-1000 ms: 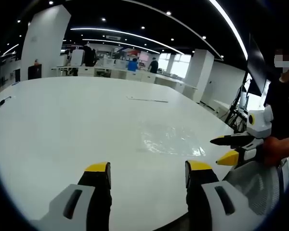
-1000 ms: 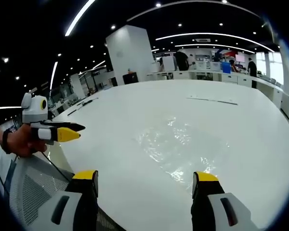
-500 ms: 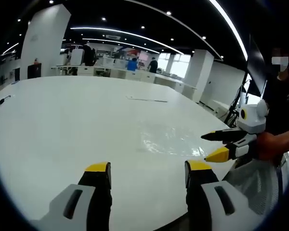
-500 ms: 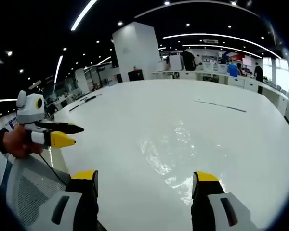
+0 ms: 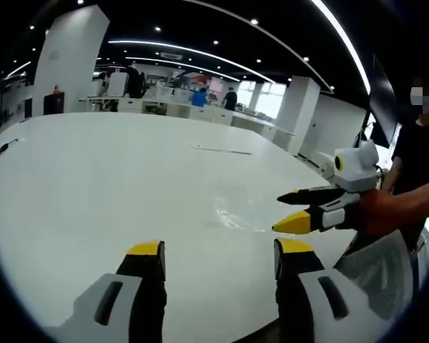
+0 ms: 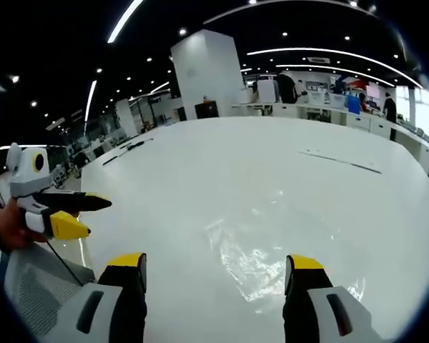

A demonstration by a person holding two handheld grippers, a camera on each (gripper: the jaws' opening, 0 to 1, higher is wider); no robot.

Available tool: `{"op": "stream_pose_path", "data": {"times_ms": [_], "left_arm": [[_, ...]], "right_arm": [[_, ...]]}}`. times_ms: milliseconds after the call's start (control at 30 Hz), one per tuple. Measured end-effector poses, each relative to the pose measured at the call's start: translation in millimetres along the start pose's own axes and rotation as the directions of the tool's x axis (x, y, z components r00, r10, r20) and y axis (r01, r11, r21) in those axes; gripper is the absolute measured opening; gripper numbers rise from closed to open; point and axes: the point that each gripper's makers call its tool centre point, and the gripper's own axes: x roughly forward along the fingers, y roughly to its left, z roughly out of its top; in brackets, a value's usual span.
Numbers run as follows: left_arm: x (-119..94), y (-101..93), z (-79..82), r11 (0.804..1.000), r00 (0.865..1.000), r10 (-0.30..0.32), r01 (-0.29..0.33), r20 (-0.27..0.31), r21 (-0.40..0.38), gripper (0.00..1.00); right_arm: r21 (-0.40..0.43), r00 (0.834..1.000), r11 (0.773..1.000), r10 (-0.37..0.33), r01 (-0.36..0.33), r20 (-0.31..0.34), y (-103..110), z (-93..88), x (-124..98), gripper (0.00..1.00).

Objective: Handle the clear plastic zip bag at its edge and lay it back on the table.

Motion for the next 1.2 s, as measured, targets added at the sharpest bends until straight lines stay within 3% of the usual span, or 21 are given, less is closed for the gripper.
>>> {"op": "stream_pose_path", "data": {"times_ms": [400, 767, 1000, 1200], "left_arm": [[-0.5, -0.5, 0.3, 1.000, 1.000, -0.005, 0.005, -0.001, -0.004, 0.59], [-1.1, 1.4, 1.1, 1.000, 1.000, -0.005, 0.005, 0.004, -0.021, 0.58], [-1.3, 5.7, 1.0, 0.999, 1.000, 0.002, -0.001, 0.010, -0.037, 0.57], [-1.6, 7.7, 2.2, 0.999, 1.000, 0.013, -0.012, 0.017, -0.049, 0.57]], "right_arm": [[-0.025, 0.999, 0.999, 0.024, -0.024, -0.022, 9.2, 12.0, 37.6, 0.78], [-0.004, 1.000, 1.000, -0.010, 0.010, -0.024, 6.0, 23.6, 72.4, 0.76], [0.018, 0.994, 0.996, -0.089, 0.091, -0.070, -11.4, 9.1, 95.2, 0.73], [0.040, 0.987, 0.990, -0.128, 0.133, -0.099, -16.9, 2.4, 97.5, 0.72]]}}
